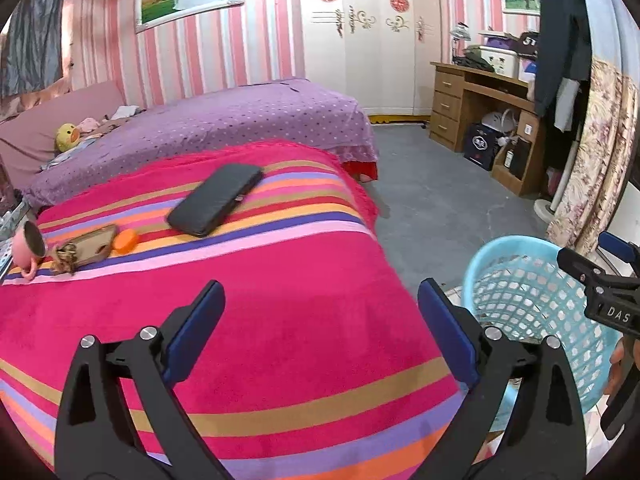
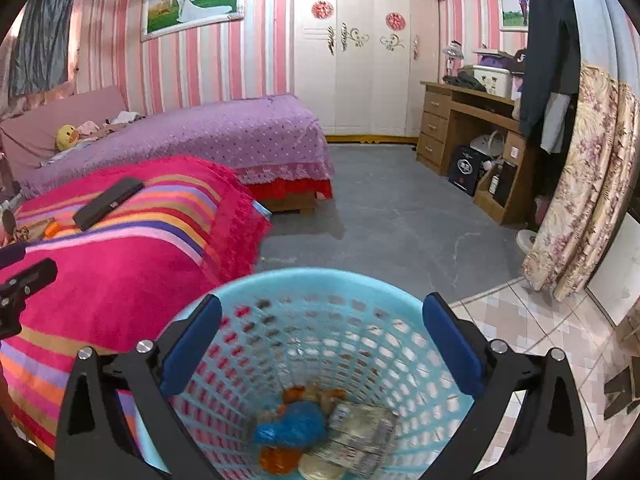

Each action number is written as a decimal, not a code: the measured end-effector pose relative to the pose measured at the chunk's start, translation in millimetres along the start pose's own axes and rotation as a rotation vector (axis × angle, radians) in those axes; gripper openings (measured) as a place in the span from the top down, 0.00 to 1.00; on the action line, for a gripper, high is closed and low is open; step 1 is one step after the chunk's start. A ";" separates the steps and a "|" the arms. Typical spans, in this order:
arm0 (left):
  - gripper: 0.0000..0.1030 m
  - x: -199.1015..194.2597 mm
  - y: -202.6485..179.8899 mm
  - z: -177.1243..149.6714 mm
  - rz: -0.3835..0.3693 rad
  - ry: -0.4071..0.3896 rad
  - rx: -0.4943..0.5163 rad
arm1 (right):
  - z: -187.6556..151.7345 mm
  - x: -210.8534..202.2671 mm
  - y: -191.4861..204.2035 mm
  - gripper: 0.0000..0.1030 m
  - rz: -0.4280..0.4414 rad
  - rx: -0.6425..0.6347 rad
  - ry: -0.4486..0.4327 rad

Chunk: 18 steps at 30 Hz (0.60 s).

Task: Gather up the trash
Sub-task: 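Move both grippers back over the bedspread toward the tray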

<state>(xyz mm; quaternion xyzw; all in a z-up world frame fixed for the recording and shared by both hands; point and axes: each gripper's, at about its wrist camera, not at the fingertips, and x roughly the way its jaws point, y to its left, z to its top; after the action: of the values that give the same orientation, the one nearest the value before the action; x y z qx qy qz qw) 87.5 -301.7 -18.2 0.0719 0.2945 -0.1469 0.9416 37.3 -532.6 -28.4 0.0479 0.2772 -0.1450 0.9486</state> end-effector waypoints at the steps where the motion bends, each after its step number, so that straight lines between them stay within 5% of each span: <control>1: 0.08 -2.0 8.4 0.8 0.007 -0.004 -0.007 | 1.5 0.3 5.2 0.05 0.007 0.002 -0.002; 18: 0.06 -10.2 157.3 3.0 0.160 -0.014 -0.044 | 22.7 28.4 151.5 0.05 0.107 -0.111 0.011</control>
<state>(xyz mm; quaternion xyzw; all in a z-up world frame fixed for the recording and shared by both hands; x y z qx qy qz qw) 131.2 -151.1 -2.2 0.0734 0.2842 -0.0650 0.9537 117.5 -399.1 -23.0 0.0108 0.2868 -0.0780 0.9547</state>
